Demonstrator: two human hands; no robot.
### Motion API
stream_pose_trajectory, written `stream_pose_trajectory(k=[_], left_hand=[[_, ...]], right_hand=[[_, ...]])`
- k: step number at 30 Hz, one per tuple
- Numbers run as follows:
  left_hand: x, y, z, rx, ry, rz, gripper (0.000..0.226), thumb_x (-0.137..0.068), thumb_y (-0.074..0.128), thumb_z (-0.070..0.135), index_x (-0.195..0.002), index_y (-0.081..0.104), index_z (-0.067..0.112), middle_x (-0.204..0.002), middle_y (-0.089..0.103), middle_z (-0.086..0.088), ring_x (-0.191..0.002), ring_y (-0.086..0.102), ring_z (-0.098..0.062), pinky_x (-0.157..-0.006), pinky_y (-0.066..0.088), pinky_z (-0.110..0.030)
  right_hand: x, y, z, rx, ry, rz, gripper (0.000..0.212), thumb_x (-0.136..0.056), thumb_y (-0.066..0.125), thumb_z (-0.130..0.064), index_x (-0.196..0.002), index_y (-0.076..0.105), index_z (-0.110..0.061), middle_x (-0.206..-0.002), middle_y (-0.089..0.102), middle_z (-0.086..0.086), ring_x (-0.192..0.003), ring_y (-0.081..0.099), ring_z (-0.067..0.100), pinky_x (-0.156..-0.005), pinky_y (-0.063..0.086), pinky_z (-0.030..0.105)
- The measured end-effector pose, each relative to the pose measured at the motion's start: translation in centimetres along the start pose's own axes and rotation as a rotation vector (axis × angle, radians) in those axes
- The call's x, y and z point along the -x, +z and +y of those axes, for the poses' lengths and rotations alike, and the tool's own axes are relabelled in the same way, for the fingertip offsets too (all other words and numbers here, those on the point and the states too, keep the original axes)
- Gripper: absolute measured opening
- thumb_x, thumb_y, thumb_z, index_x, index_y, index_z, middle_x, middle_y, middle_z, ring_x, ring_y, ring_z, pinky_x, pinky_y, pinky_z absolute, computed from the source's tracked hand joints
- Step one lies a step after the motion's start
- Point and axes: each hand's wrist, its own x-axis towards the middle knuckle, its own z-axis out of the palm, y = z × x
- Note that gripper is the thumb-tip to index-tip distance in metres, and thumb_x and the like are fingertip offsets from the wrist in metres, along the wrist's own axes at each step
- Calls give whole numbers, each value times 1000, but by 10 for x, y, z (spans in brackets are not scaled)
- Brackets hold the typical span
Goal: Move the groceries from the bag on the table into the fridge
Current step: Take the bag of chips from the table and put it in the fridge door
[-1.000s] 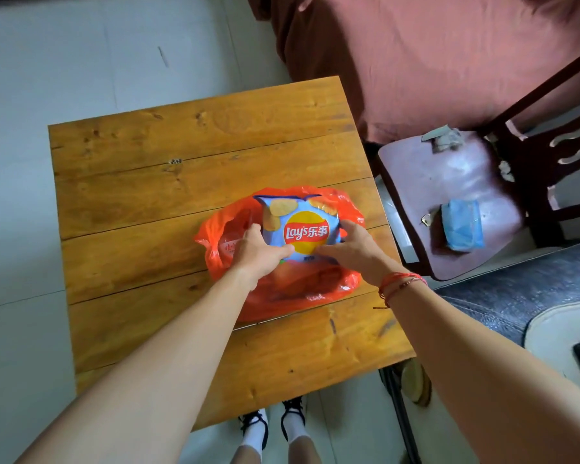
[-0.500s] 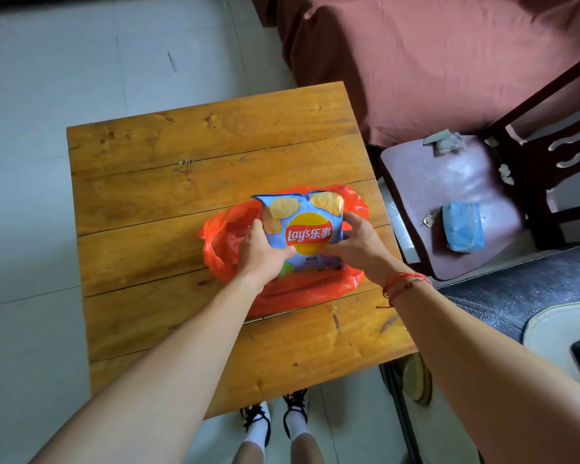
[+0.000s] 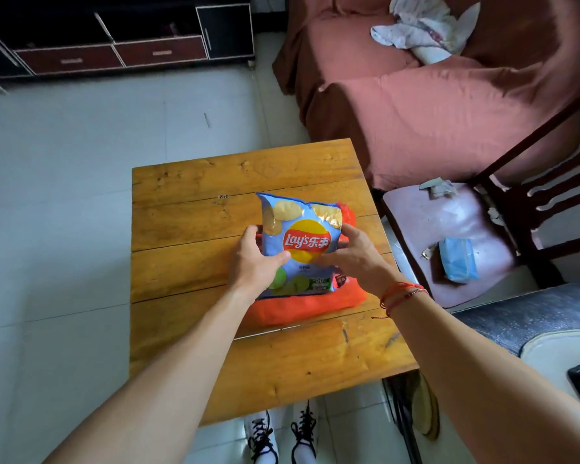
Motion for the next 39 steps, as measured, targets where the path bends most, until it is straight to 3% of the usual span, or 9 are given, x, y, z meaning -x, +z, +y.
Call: stream_pose_trajectory(k=[7,11,14,19,22,27,31,36,39], left_hand=[[31,-54,36,30,109,74,75,-79,81,22,-143,43,13,-140,53,-5,-129,49,-24,-97,46,-35],[51,-85,70,103,221,108,64,-76,83,24,-131,51,19,-127,61,1,-113,58,-20,-89,52,-34],[64,-108,97,140,290,104,59,-73,85,26,-123,54,23,-119,66,3,-108,63,-18,-88,56,-41],[95,-143,151,225,432,53,45,-77,82,9,-111,56,23,-97,71,6,-88,70,-11,-74,60,-32],[116,-162,182,290,501,31,48,-77,82,6,-115,56,18,-99,71,5,-86,69,-6,-72,60,-28],[150,-190,229,370,624,14,49,-74,83,2,-113,58,18,-105,72,2,-84,71,-5,-65,57,-22],[177,-210,263,412,712,-4,51,-74,82,2,-117,58,19,-107,71,0,-85,73,-11,-67,60,-28],[201,-231,289,421,792,2,54,-75,83,6,-120,59,23,-110,69,-3,-90,73,-17,-70,61,-33],[212,-238,296,442,813,2,54,-75,82,5,-120,58,23,-111,69,-7,-91,73,-19,-71,61,-37]], right_hand=[[43,19,-56,-19,-136,-27,56,-72,79,17,-115,61,-15,-88,74,4,-73,73,12,-57,57,23],[73,21,-101,-19,-252,-21,53,-74,75,20,-111,62,-17,-76,74,-4,-64,71,6,-53,53,18],[97,17,-135,-15,-336,-35,55,-75,76,18,-115,61,-17,-81,76,-3,-73,73,12,-57,56,24],[143,6,-192,-4,-441,-50,53,-77,78,12,-115,62,-21,-76,76,-7,-69,73,6,-55,55,21],[171,0,-221,16,-508,-61,52,-77,80,7,-110,65,-30,-89,78,-1,-79,75,12,-61,57,26],[218,-8,-272,30,-664,-26,53,-77,80,8,-114,64,-27,-98,78,0,-88,76,19,-67,61,29],[253,-13,-306,7,-758,-28,50,-80,77,10,-120,63,-16,-104,78,5,-91,76,23,-67,61,30],[283,-16,-332,-17,-838,-41,54,-80,77,10,-123,62,-19,-97,79,1,-86,77,21,-63,60,29],[290,-15,-340,-22,-867,-54,58,-79,79,8,-127,60,-19,-103,78,6,-93,76,27,-75,63,40]])
